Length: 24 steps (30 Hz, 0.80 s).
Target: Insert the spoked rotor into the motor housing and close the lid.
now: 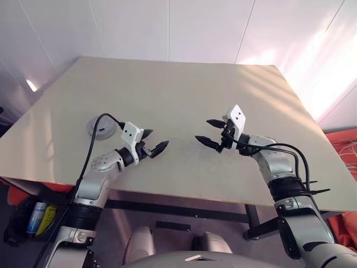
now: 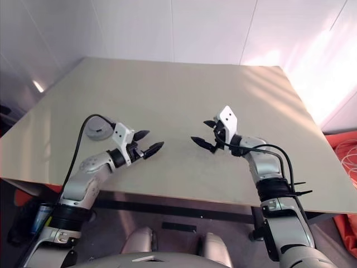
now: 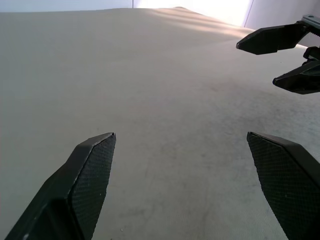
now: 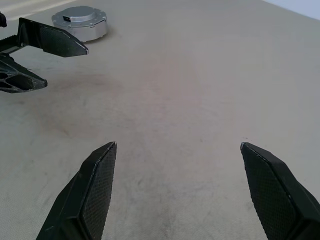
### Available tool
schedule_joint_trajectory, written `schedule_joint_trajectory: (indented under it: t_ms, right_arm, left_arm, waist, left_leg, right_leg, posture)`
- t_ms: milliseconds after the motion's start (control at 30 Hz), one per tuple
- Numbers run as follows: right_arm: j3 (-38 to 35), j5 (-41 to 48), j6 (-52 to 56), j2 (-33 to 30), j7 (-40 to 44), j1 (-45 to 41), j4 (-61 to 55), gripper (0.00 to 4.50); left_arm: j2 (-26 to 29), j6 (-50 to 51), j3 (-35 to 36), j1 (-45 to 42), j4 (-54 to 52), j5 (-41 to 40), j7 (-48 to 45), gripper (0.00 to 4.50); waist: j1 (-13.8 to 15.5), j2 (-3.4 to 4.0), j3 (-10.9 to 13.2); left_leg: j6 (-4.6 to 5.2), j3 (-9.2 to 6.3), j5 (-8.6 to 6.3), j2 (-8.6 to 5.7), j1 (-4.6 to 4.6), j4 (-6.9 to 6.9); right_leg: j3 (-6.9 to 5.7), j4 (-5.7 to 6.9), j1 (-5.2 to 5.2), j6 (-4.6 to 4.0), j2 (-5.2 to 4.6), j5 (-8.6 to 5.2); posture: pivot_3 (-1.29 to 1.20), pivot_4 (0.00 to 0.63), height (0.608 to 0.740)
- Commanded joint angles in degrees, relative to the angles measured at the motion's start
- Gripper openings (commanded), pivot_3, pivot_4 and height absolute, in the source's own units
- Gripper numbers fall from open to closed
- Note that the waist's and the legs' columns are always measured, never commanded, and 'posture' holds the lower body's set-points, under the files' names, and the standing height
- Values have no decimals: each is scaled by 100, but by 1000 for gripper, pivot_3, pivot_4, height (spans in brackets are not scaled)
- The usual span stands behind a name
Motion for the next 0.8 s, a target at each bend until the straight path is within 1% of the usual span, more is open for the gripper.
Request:
schedule_joint_trajectory:
  t_ms: [33, 300, 667, 800]
  right_arm:
    - [-95, -37, -186, -34, -65, -181, -75, 4500]
    - [-189, -97, -316, 77, -404, -388, 174, 4500]
    - [-161, -103, -400, 116, -429, -470, 312, 4500]
    - [-169, -294, -602, 87, -641, -543, 529, 4500]
  left_arm:
    - [-4, -28, 115, -107, -264, -78, -8, 4473]
    - [-17, -31, 122, -132, -284, -14, 45, 4473]
    - [-2, 96, 160, -110, -406, -80, 57, 4473]
    - [-3, 106, 170, -120, -396, -71, 66, 4473]
  waist:
    - [0, 0, 0]
    - [-4, 0, 0]
    - [-6, 1, 1]
    - [-6, 1, 1]
  left_leg:
    - [0, 0, 0, 0, 0, 0]
    - [0, 1, 0, 0, 0, -1]
    - [1, 2, -1, 0, -3, -2]
    - [1, 2, -1, 0, -3, -2]
  right_leg:
    - [0, 0, 0, 0, 0, 0]
    - [0, 0, -1, 0, 0, 0]
    - [0, -2, -4, 0, 0, 0]
    - [1, -2, -4, 0, 0, 0]
  posture:
    - [0, 0, 740]
    - [0, 0, 740]
    - [0, 0, 740]
    - [0, 0, 740]
